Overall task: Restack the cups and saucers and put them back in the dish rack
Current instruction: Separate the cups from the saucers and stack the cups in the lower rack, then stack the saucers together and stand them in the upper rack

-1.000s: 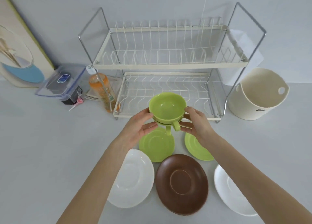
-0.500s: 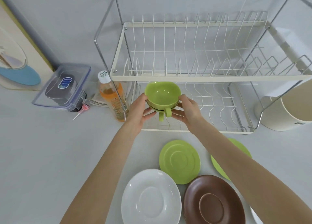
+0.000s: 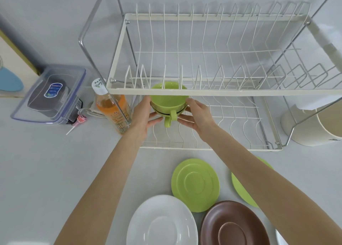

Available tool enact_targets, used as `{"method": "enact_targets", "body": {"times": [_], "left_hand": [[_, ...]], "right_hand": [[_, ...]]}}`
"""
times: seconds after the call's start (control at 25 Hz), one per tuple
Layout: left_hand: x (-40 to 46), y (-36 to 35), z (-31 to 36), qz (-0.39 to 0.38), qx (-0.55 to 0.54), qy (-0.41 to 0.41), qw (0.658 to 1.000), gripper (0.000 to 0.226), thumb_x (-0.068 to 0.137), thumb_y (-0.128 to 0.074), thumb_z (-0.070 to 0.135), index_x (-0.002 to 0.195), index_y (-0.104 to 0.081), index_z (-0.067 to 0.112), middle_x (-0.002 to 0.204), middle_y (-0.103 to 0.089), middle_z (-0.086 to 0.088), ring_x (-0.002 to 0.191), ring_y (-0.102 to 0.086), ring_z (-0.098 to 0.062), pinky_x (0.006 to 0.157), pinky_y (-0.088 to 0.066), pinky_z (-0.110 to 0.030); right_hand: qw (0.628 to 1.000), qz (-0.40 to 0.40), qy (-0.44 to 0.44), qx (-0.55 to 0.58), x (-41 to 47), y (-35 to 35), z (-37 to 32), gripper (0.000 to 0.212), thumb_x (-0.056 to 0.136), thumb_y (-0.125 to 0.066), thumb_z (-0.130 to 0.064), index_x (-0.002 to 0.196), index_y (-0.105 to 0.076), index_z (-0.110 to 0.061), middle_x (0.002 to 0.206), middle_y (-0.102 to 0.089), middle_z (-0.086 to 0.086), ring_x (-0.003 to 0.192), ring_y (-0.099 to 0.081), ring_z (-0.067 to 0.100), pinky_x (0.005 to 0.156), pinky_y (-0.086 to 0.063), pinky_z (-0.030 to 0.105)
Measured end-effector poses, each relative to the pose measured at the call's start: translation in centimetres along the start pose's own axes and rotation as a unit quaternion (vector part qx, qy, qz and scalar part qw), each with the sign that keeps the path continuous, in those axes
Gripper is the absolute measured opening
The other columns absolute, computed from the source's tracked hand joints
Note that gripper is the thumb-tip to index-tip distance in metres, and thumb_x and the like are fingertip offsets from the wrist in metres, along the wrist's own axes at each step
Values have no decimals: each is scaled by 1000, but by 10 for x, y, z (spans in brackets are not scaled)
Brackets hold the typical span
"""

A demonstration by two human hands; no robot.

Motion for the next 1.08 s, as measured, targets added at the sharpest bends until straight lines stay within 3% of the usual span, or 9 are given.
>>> {"method": "enact_targets", "body": {"times": [0.24,0.4,0.56,0.72,0.76,0.88,0.92,1.0,1.08], "left_hand": [[-3,1,-1,8,20,12,1000,24,91,-40,35,111,-50,25,124,-51,3,103,-55,-19,73,-55,-33],[-9,5,-5,11,37,18,999,22,92,-39,35,111,-47,27,130,-51,2,107,-57,-19,85,-52,-36],[-21,11,-12,21,77,21,997,36,93,-35,33,127,-42,22,138,-46,-1,120,-53,-21,100,-45,-39],[-39,13,-14,11,125,1,992,32,93,-34,30,123,-45,22,121,-46,5,116,-53,-17,104,-41,-36],[-44,15,-14,12,141,-7,990,33,92,-35,30,121,-49,22,116,-46,6,111,-53,-16,102,-41,-35],[-61,18,-14,4,216,-61,974,16,87,-39,31,75,-49,31,89,-50,10,98,-48,-17,93,-40,-33],[-69,18,-17,-7,242,-78,967,17,89,-40,29,75,-49,33,87,-51,12,99,-48,-17,93,-39,-34],[-81,17,-28,-25,292,-96,951,24,92,-42,26,110,-58,26,114,-59,3,115,-50,-19,101,-35,-33],[-95,19,-40,-25,344,-91,934,41,93,-43,25,133,-46,16,139,-49,-3,129,-44,-20,108,-30,-30]], "right_hand": [[999,-17,-6,-26,0,0,0,39,92,-47,-34,128,-51,-18,119,-55,3,100,-59,22,91,-50,31],[995,-16,9,-94,-6,3,-3,42,93,-42,-36,131,-47,-19,129,-54,5,108,-54,19,101,-44,34],[979,-9,53,-198,-17,9,-7,43,92,-42,-34,133,-47,-22,133,-53,1,128,-46,22,111,-35,37],[953,-2,103,-286,-37,19,-11,46,93,-44,-28,138,-42,-19,142,-48,0,131,-42,18,107,-29,26],[947,-3,114,-302,-44,21,-11,46,93,-44,-26,138,-42,-19,142,-47,0,131,-42,17,106,-29,24],[924,-9,140,-355,-64,29,-6,44,92,-44,-23,136,-44,-20,141,-49,-1,130,-44,15,102,-30,22],[919,-12,147,-367,-72,33,-3,43,92,-45,-22,135,-45,-21,140,-50,-1,129,-45,15,101,-31,21],[904,-20,157,-398,-85,40,6,42,91,-47,-21,133,-48,-20,139,-52,0,128,-47,14,98,-30,17],[886,-32,160,-434,-97,47,18,40,91,-49,-19,130,-51,-18,136,-55,0,125,-50,15,96,-31,15]]}}
Point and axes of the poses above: each hand's wrist, its own x-axis towards the middle knuckle, its own y-axis out of the back of the hand, z = x × y, the point moved 10 cm from there along x, towards the middle knuckle
